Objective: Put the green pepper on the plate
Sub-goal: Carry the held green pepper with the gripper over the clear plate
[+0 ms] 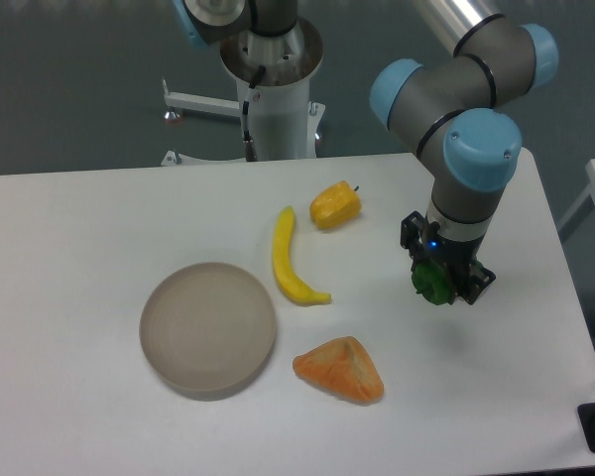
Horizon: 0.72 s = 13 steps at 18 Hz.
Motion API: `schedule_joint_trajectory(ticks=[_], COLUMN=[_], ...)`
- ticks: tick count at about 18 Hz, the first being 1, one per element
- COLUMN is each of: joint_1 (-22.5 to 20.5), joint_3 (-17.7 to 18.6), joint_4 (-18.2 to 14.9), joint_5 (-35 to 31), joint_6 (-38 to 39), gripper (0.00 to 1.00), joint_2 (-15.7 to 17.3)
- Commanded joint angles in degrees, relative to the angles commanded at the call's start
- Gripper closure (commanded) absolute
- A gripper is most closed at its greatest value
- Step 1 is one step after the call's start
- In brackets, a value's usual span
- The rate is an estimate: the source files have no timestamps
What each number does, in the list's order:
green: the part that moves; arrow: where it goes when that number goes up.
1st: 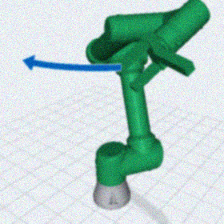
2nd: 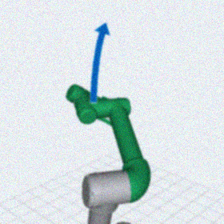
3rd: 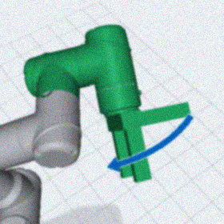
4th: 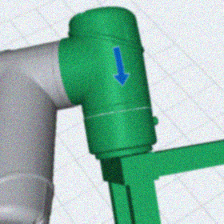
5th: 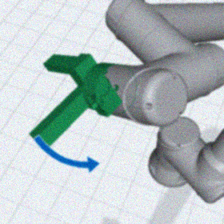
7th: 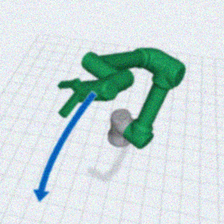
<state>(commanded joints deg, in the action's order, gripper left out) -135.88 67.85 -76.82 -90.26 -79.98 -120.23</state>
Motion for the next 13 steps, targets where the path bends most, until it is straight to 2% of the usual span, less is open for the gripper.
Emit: schedule_joint_trajectory(ticks=[6, 9, 13], joint_1=[0.79, 3.59, 12.19], joint_3=[0.0, 0.44, 1.32], joint_4=[-0.18, -0.35, -1.06], joint_5=[0.35, 1.49, 1.93], joint_6=[0.35, 1.92, 10.97], gripper=[0.81, 0.81, 0.83], joint_2=[-0.09, 0.61, 1.4])
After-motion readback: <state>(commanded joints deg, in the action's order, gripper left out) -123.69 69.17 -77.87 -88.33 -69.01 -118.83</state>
